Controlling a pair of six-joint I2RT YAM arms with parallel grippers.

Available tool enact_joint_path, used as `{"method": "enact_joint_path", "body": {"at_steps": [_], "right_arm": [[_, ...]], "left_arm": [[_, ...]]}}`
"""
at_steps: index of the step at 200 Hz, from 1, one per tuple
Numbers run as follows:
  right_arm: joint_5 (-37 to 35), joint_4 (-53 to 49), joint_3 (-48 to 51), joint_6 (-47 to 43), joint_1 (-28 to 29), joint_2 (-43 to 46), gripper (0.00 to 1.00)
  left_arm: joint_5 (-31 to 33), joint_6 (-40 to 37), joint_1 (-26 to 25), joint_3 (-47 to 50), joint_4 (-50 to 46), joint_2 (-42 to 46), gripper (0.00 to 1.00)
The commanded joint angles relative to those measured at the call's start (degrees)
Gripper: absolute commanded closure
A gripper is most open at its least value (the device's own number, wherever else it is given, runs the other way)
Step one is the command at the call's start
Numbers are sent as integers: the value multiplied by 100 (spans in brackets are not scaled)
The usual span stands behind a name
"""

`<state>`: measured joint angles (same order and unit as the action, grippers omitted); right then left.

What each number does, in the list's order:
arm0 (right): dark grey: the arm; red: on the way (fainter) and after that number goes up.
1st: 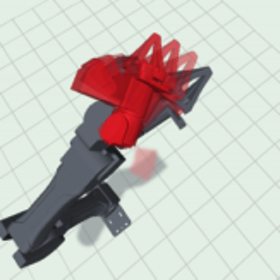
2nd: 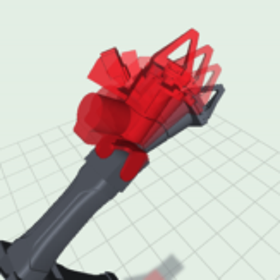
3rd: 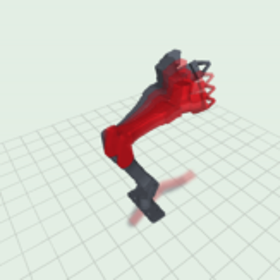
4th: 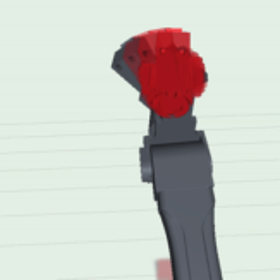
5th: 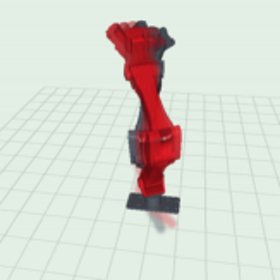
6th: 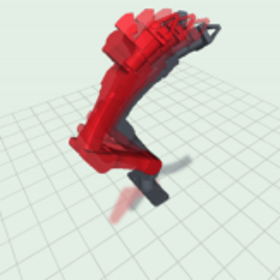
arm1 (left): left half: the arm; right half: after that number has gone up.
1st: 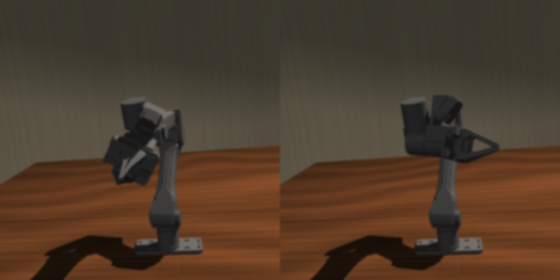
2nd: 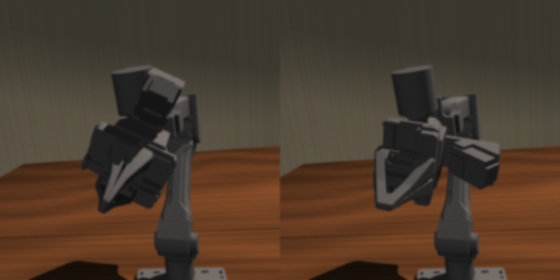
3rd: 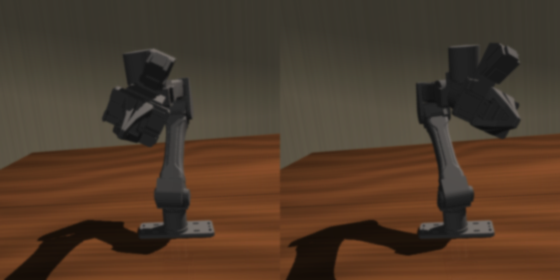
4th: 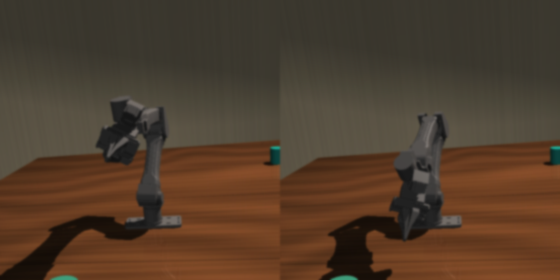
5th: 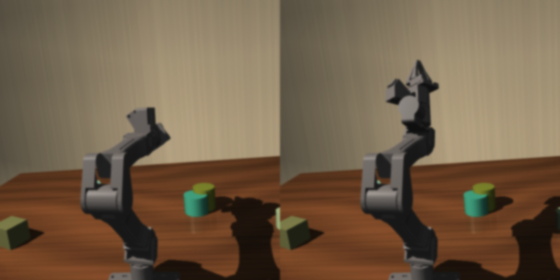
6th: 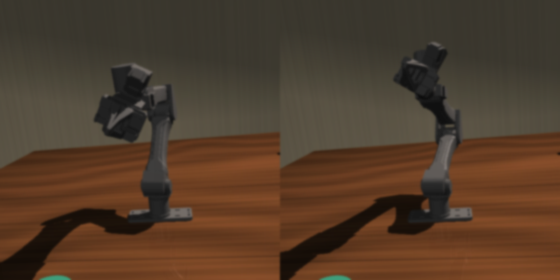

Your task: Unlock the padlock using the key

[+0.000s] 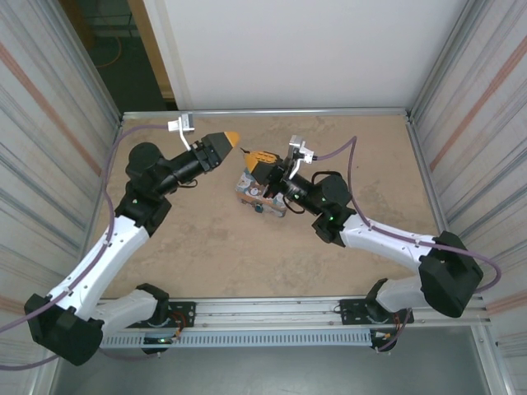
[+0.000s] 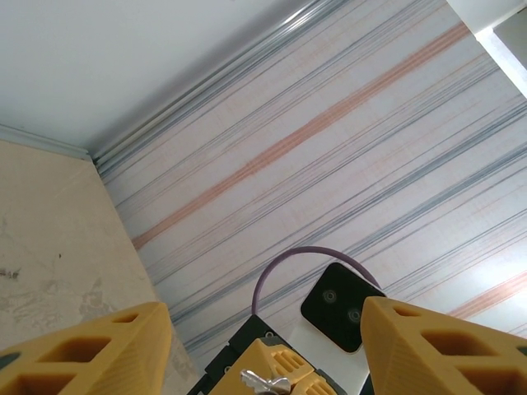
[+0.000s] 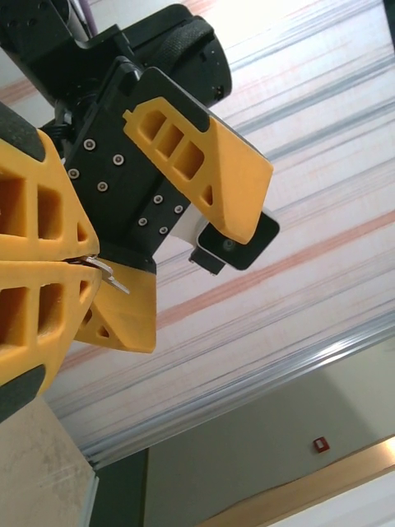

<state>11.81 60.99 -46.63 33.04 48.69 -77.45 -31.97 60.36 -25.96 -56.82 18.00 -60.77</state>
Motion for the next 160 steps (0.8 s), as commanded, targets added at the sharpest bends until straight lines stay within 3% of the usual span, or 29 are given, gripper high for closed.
{"method": "enact_joint_path", "body": {"at_steps": [1,102,123,160], "right_arm": [[-82,366,-254,146,73,-126,100],[-300,504,-232,306,90,-320,100],[-263,409,-170,361,43,-270,88],[-207,-415,106,377,-198,182,68]], "left_arm": [[-20,64,-84,48,335,-13,43],[6,12,-147,79,219,2,89],[30,-185,-149,11,-16,53,100],[-6,-1039,-115,-357,-1026,211,100]]}}
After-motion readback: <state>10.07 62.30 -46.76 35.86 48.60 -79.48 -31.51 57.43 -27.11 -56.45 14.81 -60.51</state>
